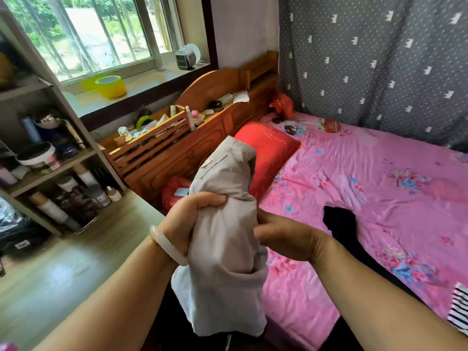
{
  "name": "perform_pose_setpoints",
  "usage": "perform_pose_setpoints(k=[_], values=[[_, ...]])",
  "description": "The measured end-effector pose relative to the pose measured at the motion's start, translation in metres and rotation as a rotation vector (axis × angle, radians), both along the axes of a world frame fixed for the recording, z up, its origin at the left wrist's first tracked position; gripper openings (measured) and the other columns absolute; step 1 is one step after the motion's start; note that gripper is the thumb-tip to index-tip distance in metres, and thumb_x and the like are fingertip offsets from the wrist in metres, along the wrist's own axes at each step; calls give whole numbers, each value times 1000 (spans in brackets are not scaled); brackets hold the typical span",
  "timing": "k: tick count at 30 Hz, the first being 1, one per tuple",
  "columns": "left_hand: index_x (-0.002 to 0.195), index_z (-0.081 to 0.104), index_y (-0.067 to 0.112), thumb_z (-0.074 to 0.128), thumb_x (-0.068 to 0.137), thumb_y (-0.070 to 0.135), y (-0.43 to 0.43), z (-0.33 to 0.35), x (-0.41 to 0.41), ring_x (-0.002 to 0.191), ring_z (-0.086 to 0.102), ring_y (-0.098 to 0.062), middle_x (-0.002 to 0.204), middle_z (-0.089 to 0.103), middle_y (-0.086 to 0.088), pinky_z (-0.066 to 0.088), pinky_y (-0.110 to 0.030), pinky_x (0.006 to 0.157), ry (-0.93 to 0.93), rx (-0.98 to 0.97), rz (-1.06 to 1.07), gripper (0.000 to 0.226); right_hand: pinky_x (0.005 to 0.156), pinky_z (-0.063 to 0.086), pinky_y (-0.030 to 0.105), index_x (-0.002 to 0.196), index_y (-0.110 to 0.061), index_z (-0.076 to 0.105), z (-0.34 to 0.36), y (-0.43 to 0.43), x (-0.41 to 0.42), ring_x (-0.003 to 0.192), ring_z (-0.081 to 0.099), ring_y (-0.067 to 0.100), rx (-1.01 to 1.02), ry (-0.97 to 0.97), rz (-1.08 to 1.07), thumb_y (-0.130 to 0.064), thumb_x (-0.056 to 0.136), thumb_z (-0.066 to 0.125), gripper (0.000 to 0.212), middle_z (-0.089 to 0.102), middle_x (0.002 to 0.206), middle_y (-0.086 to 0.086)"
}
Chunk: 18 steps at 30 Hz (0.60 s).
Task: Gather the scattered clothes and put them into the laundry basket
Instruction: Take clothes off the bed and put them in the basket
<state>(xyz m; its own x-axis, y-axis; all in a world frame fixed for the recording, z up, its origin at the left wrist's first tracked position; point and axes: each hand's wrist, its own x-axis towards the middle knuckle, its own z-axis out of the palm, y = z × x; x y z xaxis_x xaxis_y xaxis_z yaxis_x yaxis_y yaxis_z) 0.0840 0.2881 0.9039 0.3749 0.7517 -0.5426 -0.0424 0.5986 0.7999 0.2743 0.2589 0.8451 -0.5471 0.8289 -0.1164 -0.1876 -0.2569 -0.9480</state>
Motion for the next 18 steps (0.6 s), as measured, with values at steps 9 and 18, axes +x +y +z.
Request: perform_pose_setpoints(k=[9, 18], values=[[123, 60, 1, 80, 69, 39, 20, -39, -24, 113, 62, -35, 121, 64, -22, 43, -48, 104, -56, 176, 43, 70, 74, 58, 30, 95, -1, 71, -4, 4, -29, 81, 71, 21, -136, 12, -457, 10, 79, 66, 20, 75, 89, 11], [111, 68, 3, 84, 57, 12, -18, -82, -22, 102, 66, -37, 109, 69, -22, 51, -50, 94, 49, 10, -160, 57, 86, 57, 38, 117, -2, 62, -4, 18, -18, 95, 70, 21, -117, -415, -671, -26, 70, 84, 57, 72, 104, 10]])
